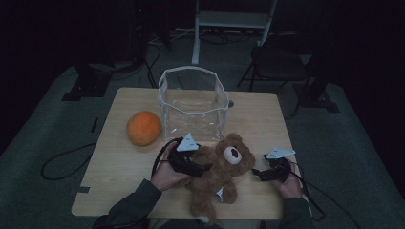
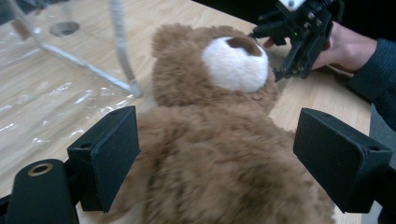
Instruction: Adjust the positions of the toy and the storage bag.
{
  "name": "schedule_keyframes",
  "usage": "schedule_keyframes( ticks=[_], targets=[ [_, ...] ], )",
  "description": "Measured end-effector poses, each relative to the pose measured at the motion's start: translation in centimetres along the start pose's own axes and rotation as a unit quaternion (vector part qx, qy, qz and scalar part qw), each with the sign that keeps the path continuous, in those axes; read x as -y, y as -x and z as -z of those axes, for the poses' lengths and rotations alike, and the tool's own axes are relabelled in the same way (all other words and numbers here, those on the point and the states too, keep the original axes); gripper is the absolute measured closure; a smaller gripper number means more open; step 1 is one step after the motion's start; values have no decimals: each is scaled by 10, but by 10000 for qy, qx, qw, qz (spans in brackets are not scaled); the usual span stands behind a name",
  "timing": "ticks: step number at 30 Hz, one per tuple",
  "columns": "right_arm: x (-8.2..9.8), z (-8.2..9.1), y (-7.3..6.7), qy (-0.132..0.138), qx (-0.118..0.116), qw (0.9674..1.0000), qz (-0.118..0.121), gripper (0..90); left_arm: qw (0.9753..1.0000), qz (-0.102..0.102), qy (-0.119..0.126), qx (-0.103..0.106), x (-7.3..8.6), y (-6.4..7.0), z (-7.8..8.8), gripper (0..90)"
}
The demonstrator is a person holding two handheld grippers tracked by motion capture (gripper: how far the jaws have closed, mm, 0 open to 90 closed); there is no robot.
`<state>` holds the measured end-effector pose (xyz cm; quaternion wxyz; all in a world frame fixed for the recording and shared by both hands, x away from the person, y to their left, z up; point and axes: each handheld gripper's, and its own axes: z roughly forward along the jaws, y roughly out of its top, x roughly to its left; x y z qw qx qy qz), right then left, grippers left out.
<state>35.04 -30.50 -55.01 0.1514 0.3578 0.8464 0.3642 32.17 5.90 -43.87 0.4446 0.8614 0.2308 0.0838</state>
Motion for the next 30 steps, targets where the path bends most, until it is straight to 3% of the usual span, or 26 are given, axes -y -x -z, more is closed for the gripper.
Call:
schedule_keyframes(
  ticks=[5, 6, 7, 8, 10, 11, 13, 17, 18, 19, 21, 23, 27, 30],
  targets=[
    [0, 0, 0, 0, 1, 10000, 2, 117, 9988, -191, -426, 113, 2, 9, -26, 147],
    [0, 0, 0, 2, -1, 10000, -2, 117, 9981, -207, -574, 39, 4, 9, -33, 144],
    [0, 0, 0, 2, -1, 10000, -2, 117, 9981, -207, -574, 39, 4, 9, -33, 113],
    [0, 0, 0, 1, -2, 10000, -1, 117, 9967, -248, -776, -31, 11, 7, -47, 106],
    [0, 0, 0, 0, 1, 10000, 4, 117, 9965, -215, -796, -112, 13, 5, -50, 91],
    [0, 0, 0, 0, 1, 10000, 4, 117, 9973, -38, -737, -28, 16, -1, -52, 88],
    [0, 0, 0, 0, 1, 10000, 4, 117, 9975, 26, -708, -27, 17, -2, -52, 83],
    [0, 0, 0, 0, 1, 10000, 2, 117, 9970, -175, -748, -12, 19, -2, -56, 77],
    [0, 0, 0, 0, 1, 10000, 4, 117, 9972, -215, -707, -88, 21, -2, -56, 168],
    [0, 0, 0, 0, 1, 10000, 4, 117, 9973, -227, -699, -77, 22, -3, -55, 168],
    [0, 0, 0, 0, 0, 10000, 2, 117, 9974, -292, -656, -102, 21, -3, -51, 335],
    [0, 0, 0, 0, 1, 10000, 4, 117, 9972, -375, -635, -99, 21, -2, -49, 417],
    [0, 0, 0, 1, -1, 10000, 2, 117, 9967, -519, -619, 100, 16, -4, -44, 505],
    [0, 0, 0, -1, 0, 10000, 3, 117, 9955, -613, -590, 405, 13, -12, -34, 532]
  ],
)
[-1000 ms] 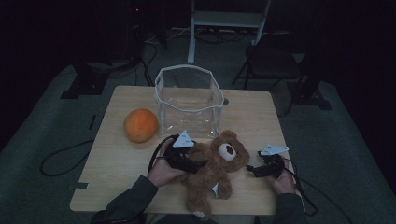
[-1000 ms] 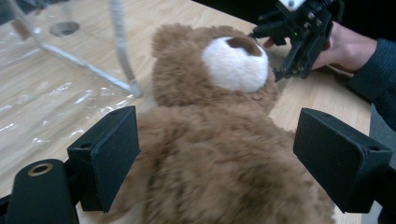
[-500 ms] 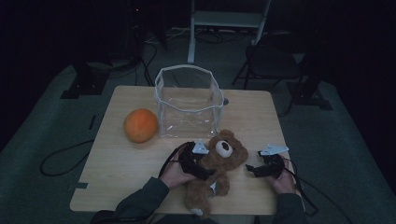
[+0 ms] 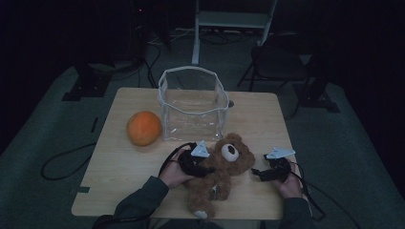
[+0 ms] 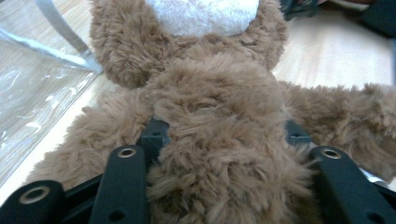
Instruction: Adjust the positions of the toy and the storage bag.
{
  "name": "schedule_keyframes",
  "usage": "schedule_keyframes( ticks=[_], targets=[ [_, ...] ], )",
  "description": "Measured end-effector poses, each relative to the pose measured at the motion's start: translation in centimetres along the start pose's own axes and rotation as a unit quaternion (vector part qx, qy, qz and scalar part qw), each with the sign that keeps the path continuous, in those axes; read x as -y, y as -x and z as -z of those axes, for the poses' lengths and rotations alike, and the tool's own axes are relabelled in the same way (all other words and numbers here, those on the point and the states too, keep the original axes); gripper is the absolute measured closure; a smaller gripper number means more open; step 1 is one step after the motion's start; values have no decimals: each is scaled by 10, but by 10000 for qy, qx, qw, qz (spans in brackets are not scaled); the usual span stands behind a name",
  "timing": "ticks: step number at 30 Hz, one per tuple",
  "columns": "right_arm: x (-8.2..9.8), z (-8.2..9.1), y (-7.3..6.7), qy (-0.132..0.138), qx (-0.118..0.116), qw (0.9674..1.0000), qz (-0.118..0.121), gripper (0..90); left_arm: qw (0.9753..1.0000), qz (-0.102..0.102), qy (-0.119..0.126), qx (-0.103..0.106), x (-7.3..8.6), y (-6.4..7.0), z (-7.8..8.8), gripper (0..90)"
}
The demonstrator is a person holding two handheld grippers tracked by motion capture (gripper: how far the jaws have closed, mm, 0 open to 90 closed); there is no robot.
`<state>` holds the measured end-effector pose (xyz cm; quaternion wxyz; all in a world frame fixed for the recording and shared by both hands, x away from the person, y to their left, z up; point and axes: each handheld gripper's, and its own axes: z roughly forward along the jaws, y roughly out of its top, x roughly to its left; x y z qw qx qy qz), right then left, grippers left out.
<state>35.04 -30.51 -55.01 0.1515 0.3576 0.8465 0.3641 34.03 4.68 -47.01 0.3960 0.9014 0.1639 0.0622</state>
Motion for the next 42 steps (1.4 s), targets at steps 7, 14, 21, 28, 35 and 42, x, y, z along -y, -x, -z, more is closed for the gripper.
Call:
schedule_keyframes(
  ticks=[7, 14, 21, 28, 35, 42],
  targets=[
    [0, 0, 0, 0, 1, 10000, 1, 117, 9986, -411, -109, 330, 11, -15, 26, 539],
    [0, 0, 0, 0, 0, 10000, 0, 117, 9960, -711, -303, 453, 28, -30, 60, 543],
    [0, 0, 0, 1, -1, 10000, -4, 117, 9946, -586, -380, 774, 52, -47, 70, 522],
    [0, 0, 0, 0, 0, 10000, -2, 117, 9954, -494, -313, 753, 45, -46, 66, 324],
    [0, 0, 0, 2, -3, 10000, -10, 117, 9968, -132, 560, 554, 22, -55, 90, 283],
    [0, 0, 0, 3, -1, 10000, -3, 117, 9954, 64, 930, -204, -13, -65, 97, 305]
  ],
)
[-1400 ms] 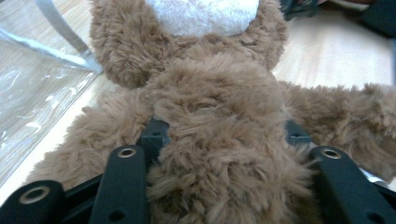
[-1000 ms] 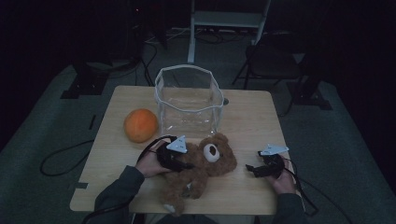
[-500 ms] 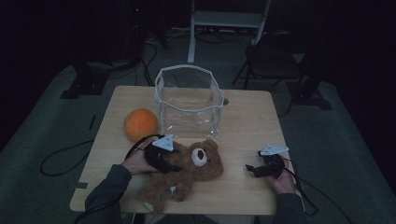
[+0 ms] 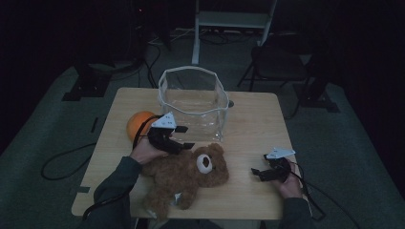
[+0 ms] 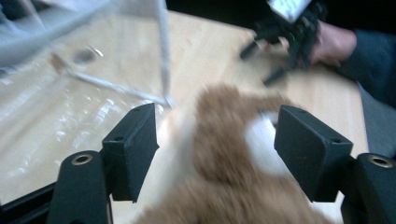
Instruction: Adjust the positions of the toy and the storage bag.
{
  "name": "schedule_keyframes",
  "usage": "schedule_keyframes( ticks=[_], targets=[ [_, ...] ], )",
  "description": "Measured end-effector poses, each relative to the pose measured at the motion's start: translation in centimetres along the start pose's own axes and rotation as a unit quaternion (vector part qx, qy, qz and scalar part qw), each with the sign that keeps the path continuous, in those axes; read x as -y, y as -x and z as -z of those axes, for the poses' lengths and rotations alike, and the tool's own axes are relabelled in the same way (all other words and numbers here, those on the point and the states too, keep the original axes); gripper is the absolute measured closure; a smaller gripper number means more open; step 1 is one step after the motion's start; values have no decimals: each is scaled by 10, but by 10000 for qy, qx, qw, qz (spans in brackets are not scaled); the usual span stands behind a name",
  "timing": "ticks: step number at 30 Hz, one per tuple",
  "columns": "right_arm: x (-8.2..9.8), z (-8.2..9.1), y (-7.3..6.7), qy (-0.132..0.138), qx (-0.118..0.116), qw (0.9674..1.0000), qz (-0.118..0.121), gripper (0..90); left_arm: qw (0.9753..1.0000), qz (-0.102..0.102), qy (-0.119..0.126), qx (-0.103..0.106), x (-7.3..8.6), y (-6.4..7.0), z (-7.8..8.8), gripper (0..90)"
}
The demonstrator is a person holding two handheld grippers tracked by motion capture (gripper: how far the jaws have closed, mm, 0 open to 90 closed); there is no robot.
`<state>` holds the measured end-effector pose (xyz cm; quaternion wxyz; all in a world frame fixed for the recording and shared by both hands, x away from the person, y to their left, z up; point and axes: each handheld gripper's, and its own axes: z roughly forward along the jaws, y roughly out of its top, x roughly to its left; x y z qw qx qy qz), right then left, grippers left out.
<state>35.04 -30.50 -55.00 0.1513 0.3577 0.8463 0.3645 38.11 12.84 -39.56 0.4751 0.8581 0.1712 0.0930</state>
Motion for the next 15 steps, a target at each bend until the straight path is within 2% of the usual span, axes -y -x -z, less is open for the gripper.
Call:
schedule_keyframes(
  ticks=[4, 5, 6, 10, 11, 15],
  targets=[
    [0, 0, 0, 5, 0, 10000, 0, 117, 9997, -81, 116, -182, -24, -3, -4, 329],
    [0, 0, 0, 3, 0, 10000, -2, 117, 9997, -81, 116, -182, -24, -3, -4, 332],
    [0, 0, 0, 3, 1, 10000, -1, 117, 9996, -123, 73, -243, -34, -5, -7, 351],
    [0, 0, 0, 5, -1, 10000, 3, 117, 9996, -66, 19, -268, -47, -10, -17, 424],
    [0, 0, 0, 4, 1, 10000, 4, 117, 9994, -2, -12, -339, -55, -14, -26, 439],
    [0, 0, 0, 4, 1, 10000, 2, 117, 9990, 121, -33, -437, -65, -22, -38, 485]
  ],
)
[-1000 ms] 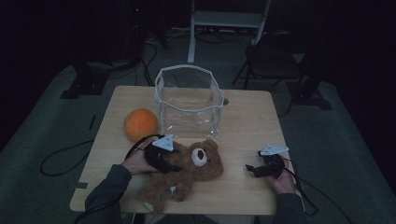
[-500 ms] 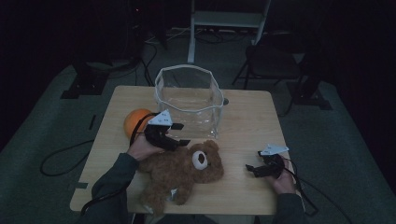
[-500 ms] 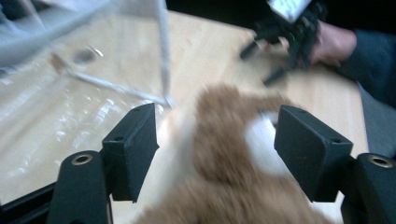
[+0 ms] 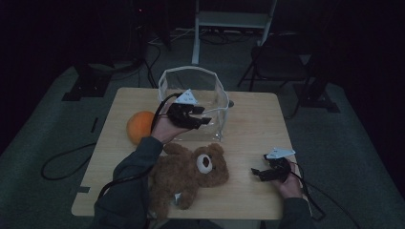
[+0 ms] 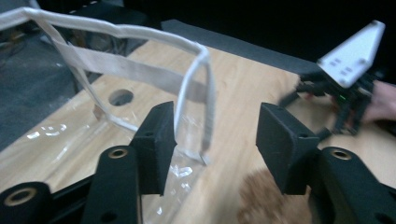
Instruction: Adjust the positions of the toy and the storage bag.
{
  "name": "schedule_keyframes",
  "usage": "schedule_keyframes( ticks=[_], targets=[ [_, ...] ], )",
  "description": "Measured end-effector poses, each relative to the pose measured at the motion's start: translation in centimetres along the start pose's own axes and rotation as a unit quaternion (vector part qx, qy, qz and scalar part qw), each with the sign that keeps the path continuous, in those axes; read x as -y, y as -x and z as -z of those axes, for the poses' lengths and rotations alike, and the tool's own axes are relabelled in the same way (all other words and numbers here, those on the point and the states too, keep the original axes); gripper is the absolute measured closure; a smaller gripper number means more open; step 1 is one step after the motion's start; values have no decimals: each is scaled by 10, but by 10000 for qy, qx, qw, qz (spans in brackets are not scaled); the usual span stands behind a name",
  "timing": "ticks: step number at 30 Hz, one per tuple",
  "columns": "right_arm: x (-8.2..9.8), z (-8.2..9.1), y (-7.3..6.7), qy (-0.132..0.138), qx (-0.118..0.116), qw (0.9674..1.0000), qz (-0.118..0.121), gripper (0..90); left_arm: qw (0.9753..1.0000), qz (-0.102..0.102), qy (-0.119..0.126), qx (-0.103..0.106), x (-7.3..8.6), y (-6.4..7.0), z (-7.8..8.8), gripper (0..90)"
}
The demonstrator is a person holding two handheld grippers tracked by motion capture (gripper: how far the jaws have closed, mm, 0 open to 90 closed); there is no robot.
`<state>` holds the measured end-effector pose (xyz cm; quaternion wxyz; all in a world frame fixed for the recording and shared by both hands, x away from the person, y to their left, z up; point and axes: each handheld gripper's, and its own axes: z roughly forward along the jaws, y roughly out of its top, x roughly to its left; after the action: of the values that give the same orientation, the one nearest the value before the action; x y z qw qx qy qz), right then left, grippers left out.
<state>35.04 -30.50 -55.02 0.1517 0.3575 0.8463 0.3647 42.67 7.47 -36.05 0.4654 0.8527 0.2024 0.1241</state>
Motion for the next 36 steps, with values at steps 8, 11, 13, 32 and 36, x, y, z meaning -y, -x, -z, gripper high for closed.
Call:
schedule_keyframes(
  ticks=[8, 11, 13, 32, 36],
  targets=[
    [0, 0, 0, -1, 4, 10000, 6, 117, 9995, 255, -212, 9, -19, -8, -31, 571],
    [0, 0, 0, -1, 3, 10000, 4, 117, 9996, 275, -72, -1, -20, -7, -29, 544],
    [0, 0, 0, 0, -2, 10000, 3, 117, 9997, 154, 153, -69, -23, -5, -22, 500],
    [0, 0, 0, -3, 4, 10000, 2, 117, 9980, -312, -460, -313, -25, 2, -49, 879],
    [0, 0, 0, -3, 4, 10000, 1, 117, 9984, -318, -421, -195, -24, 2, -49, 881]
  ],
)
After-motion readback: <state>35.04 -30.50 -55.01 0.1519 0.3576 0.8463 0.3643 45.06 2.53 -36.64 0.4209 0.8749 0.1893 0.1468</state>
